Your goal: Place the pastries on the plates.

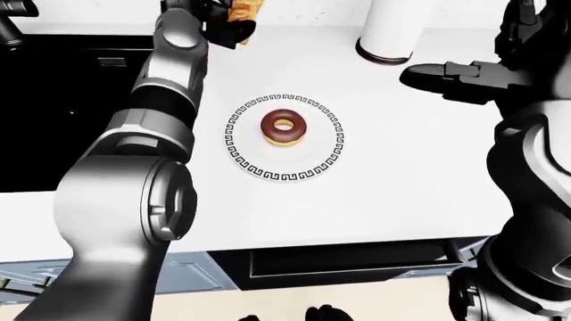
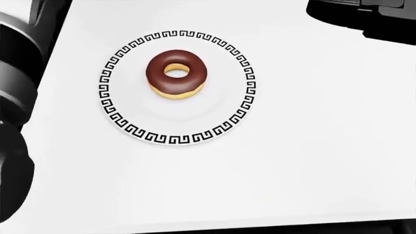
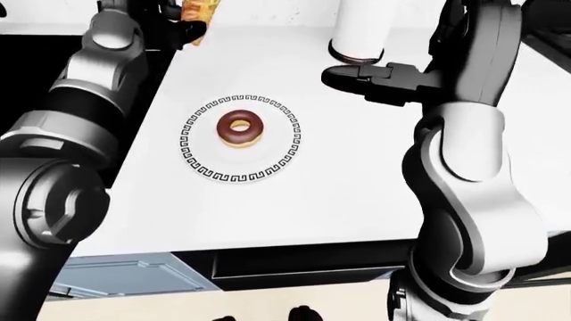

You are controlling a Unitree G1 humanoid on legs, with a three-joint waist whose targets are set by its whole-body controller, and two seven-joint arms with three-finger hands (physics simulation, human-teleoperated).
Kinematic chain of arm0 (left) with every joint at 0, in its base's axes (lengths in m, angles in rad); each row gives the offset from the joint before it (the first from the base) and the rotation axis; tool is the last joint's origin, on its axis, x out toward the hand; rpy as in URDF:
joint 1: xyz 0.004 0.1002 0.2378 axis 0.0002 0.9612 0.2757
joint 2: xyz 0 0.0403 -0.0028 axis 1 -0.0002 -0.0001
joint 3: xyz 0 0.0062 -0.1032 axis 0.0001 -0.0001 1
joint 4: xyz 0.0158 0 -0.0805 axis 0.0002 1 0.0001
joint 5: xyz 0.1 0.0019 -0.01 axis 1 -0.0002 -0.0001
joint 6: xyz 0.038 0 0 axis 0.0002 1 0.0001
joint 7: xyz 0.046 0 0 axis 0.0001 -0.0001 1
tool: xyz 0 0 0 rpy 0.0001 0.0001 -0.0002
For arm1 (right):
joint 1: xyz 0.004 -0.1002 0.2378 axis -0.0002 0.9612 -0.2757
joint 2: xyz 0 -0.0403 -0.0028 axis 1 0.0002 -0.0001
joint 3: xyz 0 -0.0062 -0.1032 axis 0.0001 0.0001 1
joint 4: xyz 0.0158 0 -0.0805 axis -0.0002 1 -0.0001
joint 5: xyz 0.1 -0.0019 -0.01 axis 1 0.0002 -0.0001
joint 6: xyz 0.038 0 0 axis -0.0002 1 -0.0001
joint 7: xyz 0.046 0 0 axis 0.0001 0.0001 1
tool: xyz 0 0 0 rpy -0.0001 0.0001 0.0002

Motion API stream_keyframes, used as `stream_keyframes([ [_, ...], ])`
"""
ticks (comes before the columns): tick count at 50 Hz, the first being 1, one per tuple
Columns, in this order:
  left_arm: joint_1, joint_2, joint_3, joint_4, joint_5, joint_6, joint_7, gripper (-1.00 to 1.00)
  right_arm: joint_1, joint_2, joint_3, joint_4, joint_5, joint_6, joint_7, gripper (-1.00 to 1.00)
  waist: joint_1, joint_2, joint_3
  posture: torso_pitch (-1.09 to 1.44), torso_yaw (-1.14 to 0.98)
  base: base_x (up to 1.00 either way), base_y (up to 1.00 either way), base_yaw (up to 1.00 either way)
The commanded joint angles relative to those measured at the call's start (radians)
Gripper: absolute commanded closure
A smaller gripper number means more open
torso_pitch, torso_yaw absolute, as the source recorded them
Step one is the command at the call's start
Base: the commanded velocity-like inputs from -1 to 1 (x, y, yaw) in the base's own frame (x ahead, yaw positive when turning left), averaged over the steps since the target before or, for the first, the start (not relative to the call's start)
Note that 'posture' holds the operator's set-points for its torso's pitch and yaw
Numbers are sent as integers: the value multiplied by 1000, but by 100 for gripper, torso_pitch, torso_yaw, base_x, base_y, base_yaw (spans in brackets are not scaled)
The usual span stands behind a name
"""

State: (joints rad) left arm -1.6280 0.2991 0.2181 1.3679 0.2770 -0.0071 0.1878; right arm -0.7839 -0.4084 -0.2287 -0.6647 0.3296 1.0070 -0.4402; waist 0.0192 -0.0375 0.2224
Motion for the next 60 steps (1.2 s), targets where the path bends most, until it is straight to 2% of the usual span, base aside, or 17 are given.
stream_keyframes([
  [1, -48, 18, -10, -48, -13, -43, -26, 100, -32, -7, -14, -8, -30, -31, 16, -100, 1, 0, -39, 33, 0, 0, 0, 0],
  [9, -60, 34, -33, -68, -53, -58, -91, 100, -32, 25, -5, 27, -71, -50, 45, -100, 1, 4, -37, 33, 0, 0, 0, 0],
  [13, -65, 40, -43, -88, -73, -62, -119, 100, -41, 39, -9, 29, -80, -41, 43, -100, -4, 19, -105, 33, 0, -38, 0, 0],
  [22, -55, 52, -68, -136, -102, -61, -150, 100, -34, 68, 10, 65, -105, -81, 57, -100, -1, 39, -98, 33, 0, -54, 0, 0],
  [24, -53, 55, -68, -151, -114, -56, -154, 100, -28, 70, 5, 60, -106, -80, 62, -100, 2, 57, -94, 33, 0, -54, 0, 0],
  [26, -55, 57, -71, -165, -122, -61, -154, 100, -24, 70, 5, 57, -109, -77, 66, -100, -2, 118, -93, 33, 0, -54, 0, 0],
  [27, -51, 58, -74, -175, -125, -61, -160, 100, -24, 71, 4, 57, -109, -77, 68, -100, 5, 98, -93, 33, 0, -54, 0, 0],
  [33, -31, 64, -88, -216, -131, -74, -158, 100, -19, 77, 10, 69, -121, -96, 80, -100, 5, 81, -107, 33, 0, -52, 0, 0],
  [38, -6, 57, -94, -320, -151, -50, -169, 100, -18, 86, 4, 70, -115, -119, 87, -100, 8, 27, -29, 33, 0, -8, 0, 0],
  [41, 35, 50, -98, -438, -169, -3, -178, 100, -23, 87, 6, 77, -113, -127, 87, -100, 20, -14, -6, 33, 0, 0, 0, 0],
  [43, 79, 46, -99, -526, -178, 22, -172, 100, -19, 91, 4, 75, -109, -131, 84, -100, 31, -87, -1, 33, 0, 0, 0, 0],
  [45, 140, 37, -97, -629, -193, 54, -170, 100, -9, 96, 12, 81, -113, -143, 82, -100, 11, -53, 11, 33, 0, 0, 0, 0],
  [47, 190, 36, -103, -732, -197, 111, -175, 100, -11, 95, 12, 82, -113, -141, 82, -100, 18, -73, -28, 33, 0, 0, 0, 0],
  [49, 250, 36, -95, -881, -212, 201, -174, 100, -10, 96, 13, 84, -113, -143, 82, -100, 12, -73, -39, 33, 0, 0, 0, 0],
  [54, 342, 49, -85, -1084, -225, 322, -174, 100, 5, 100, 25, 96, -126, -161, 92, -100, -17, -30, -17, 33, 0, 0, 0, 0],
  [57, 409, 59, -76, -1192, -237, 374, -178, 100, 39, 104, 38, 104, -140, -209, 126, -100, -37, 33, -21, 33, 0, 0, 0, 0],
  [60, 469, 60, -69, -1274, -243, 412, -173, 100, 54, 122, 38, 137, -162, -271, 150, -100, -37, 31, -15, 33, 0, 0, 0, 0],
])
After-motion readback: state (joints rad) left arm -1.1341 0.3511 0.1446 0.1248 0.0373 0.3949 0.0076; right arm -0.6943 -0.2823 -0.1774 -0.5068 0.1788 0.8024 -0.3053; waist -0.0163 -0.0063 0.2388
